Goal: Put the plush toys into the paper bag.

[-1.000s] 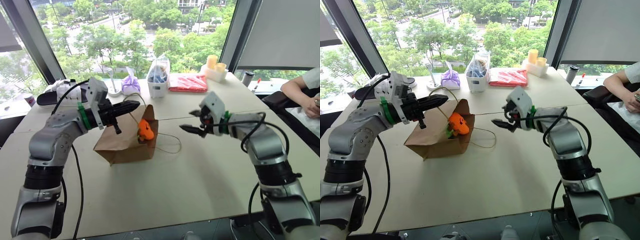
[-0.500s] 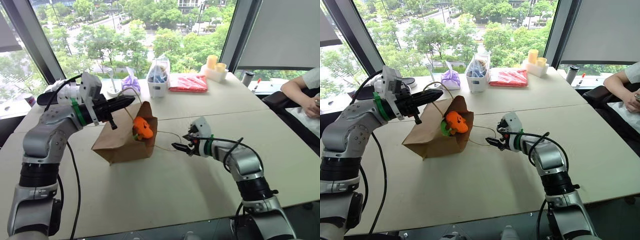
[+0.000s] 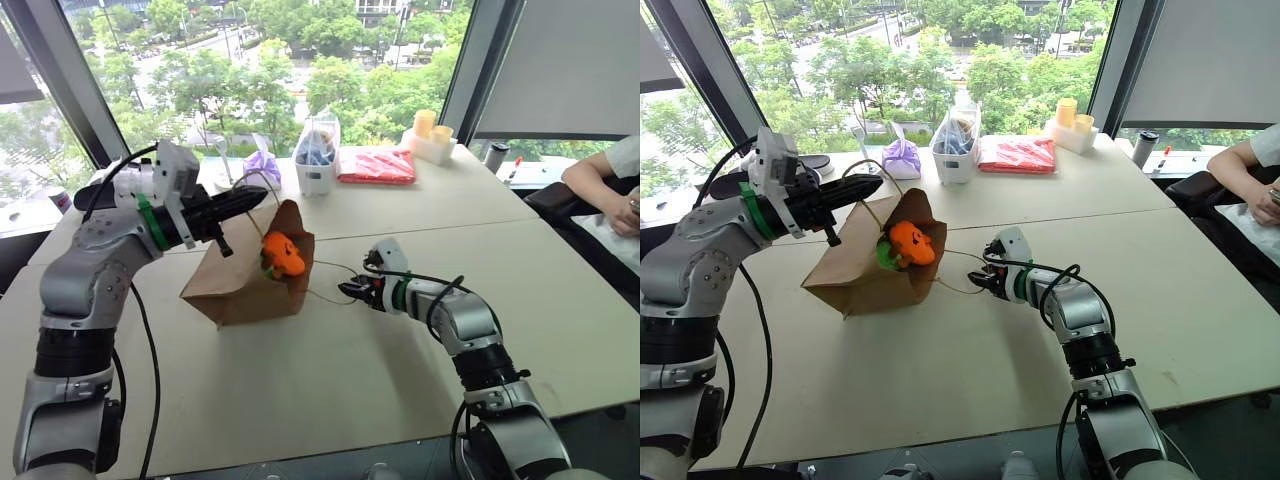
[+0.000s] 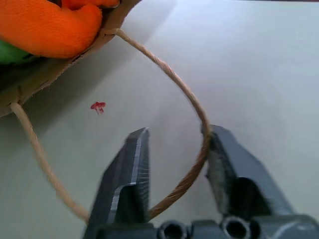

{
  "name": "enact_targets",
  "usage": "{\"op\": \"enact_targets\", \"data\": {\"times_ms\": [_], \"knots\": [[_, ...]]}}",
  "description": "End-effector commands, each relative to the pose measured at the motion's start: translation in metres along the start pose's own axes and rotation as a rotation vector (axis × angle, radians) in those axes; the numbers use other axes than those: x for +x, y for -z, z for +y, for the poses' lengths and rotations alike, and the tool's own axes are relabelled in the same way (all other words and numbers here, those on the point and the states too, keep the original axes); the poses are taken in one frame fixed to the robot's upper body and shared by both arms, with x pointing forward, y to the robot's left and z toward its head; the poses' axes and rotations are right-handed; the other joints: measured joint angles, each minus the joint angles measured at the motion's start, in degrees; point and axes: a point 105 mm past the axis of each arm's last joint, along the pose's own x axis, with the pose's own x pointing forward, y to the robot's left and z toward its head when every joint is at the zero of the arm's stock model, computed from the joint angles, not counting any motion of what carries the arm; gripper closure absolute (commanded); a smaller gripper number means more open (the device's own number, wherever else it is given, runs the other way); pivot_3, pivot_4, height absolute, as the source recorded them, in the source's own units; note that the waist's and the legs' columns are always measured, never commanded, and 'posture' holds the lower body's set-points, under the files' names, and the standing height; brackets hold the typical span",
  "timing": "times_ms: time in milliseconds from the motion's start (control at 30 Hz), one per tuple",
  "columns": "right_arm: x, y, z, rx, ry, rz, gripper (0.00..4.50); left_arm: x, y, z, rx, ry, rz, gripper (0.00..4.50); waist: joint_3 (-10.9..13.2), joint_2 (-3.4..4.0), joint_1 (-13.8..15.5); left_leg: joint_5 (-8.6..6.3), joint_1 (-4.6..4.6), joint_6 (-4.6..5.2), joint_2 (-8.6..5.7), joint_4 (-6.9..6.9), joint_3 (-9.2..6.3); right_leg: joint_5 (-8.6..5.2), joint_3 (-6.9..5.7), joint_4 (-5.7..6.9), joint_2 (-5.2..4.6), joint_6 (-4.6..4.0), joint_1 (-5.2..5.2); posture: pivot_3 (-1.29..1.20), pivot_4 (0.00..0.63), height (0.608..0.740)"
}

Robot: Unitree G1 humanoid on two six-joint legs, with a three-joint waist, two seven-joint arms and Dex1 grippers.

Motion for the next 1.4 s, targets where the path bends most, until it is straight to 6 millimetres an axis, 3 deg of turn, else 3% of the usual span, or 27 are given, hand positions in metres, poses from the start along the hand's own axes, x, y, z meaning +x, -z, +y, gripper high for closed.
{"op": "enact_targets", "data": {"times_ms": [33, 200, 467, 667, 833, 1067, 1300, 1400], "knots": [[-0.006, -0.029, 0.006, -0.024, -0.027, -0.098, 4.45, -0.005, -0.014, -0.001, 0.042, -0.005, -0.024, 4.50, 0.0, 0.00, 0.0, 0.00, 0.00, 0.00, 0.00, 0.00, 0.00, 0.00, 0.00, 0.00, 0.00, 0.00, 0.00, 0.00, 0.150, 0.740], [-0.026, -0.059, 0.011, -0.006, -0.049, -0.169, 4.45, -0.005, -0.013, -0.002, 0.041, -0.002, -0.021, 4.50, 0.0, 0.00, 0.1, 0.00, 0.00, 0.00, 0.00, 0.01, -0.01, 0.00, 0.00, 0.00, 0.00, 0.00, 0.00, 0.00, 0.150, 0.740], [-0.087, -0.140, 0.018, 0.029, -0.101, -0.377, 4.45, -0.002, -0.015, -0.004, 0.031, 0.021, -0.024, 4.50, 0.0, 0.00, 0.1, -0.05, 0.00, 0.09, 0.01, 0.00, -0.15, 0.00, 0.00, -0.01, 0.00, 0.00, 0.01, 0.00, 0.150, 0.740], [-0.120, -0.183, 0.020, 0.099, -0.130, -0.458, 4.45, 0.001, -0.017, -0.006, 0.001, 0.031, -0.045, 4.50, 0.0, 0.01, 0.1, -0.08, -0.01, 0.14, 0.01, -0.01, -0.13, 0.00, 0.00, 0.00, -0.02, 0.00, 0.00, 0.00, 0.150, 0.740], [-0.122, -0.195, 0.028, 0.153, -0.156, -0.412, 4.45, 0.002, -0.021, -0.009, -0.049, 0.029, -0.077, 4.50, 0.0, 0.01, 0.0, -0.11, 0.00, 0.20, 0.03, -0.04, -0.13, 0.00, 0.00, 0.00, -0.02, 0.00, -0.01, 0.00, 0.150, 0.740], [-0.113, -0.200, 0.019, 0.257, -0.137, -0.360, 4.45, 0.001, -0.026, -0.012, -0.085, 0.026, -0.091, 4.50, 0.0, 0.01, 0.1, -0.12, -0.01, 0.21, 0.02, -0.04, -0.09, 0.00, 0.00, 0.02, -0.02, 0.00, -0.02, 0.00, 0.150, 0.740], [-0.092, -0.172, 0.010, 0.255, -0.093, -0.300, 4.45, 0.004, -0.018, -0.019, -0.087, 0.023, -0.076, 4.50, 0.0, 0.01, 0.1, -0.12, -0.01, 0.21, 0.02, -0.04, 0.04, 0.00, 0.01, 0.02, -0.02, 0.00, -0.02, 0.00, 0.150, 0.740], [-0.081, -0.154, 0.006, 0.251, -0.058, -0.253, 4.45, 0.009, 0.000, -0.023, -0.098, 0.015, -0.028, 4.50, 0.0, 0.01, 0.1, -0.12, -0.02, 0.20, 0.02, -0.03, 0.04, 0.00, 0.01, 0.01, -0.02, 0.00, -0.01, 0.00, 0.150, 0.740]]}}
